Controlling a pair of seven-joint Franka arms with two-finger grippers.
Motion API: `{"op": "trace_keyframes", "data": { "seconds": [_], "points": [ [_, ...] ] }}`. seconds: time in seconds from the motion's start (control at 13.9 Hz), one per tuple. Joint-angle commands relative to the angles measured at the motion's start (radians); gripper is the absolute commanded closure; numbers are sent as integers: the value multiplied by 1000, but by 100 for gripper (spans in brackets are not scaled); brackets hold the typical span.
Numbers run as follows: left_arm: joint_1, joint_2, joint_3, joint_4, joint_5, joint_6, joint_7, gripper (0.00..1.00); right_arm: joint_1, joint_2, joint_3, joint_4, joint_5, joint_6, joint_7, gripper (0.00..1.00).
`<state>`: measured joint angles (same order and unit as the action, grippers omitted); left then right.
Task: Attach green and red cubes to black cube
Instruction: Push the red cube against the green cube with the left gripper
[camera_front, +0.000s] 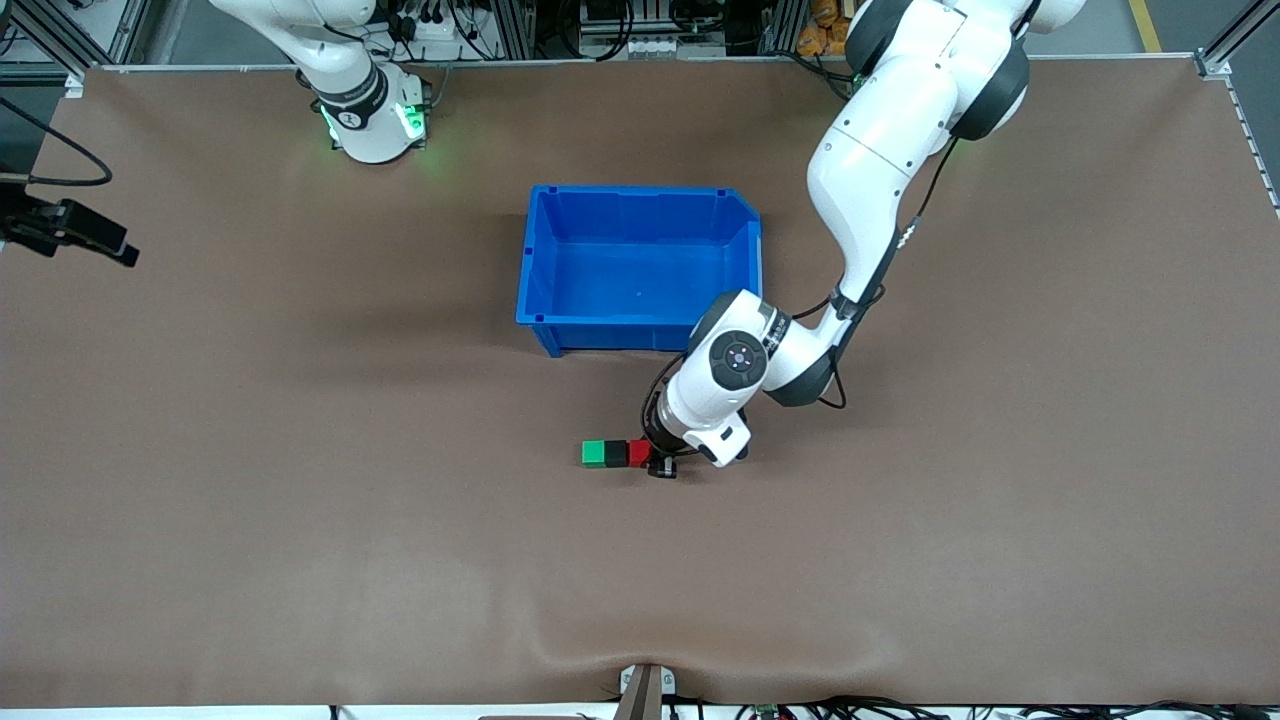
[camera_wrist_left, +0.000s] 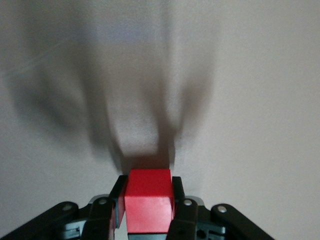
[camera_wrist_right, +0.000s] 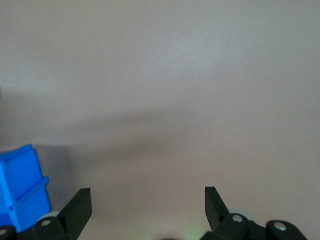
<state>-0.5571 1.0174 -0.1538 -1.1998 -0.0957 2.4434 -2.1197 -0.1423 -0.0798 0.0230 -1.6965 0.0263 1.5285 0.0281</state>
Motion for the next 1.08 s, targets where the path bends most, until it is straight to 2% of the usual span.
{"op": "trace_keyframes", "data": {
  "seconds": [0.0, 0.07, 0.43, 0.65, 1.01],
  "points": [
    [-21, 18, 10, 9, 16, -58, 7, 34, -13, -11, 12, 8, 23, -60, -43, 0],
    [-21, 15, 10, 9, 17, -58, 12, 0, -11, -21, 12, 6, 23, -85, -59, 0],
    [-9, -63, 8, 11, 17, -167, 79, 0, -11, -72, 14, -6, 21, -110, -59, 0],
    [8, -149, 8, 11, 17, -298, 202, 0, -11, -64, 17, 15, 20, -113, -47, 0],
    [98, -316, 2, 6, 20, -489, 375, 0, -14, -64, 15, 15, 20, -114, -47, 0]
  ]
}}
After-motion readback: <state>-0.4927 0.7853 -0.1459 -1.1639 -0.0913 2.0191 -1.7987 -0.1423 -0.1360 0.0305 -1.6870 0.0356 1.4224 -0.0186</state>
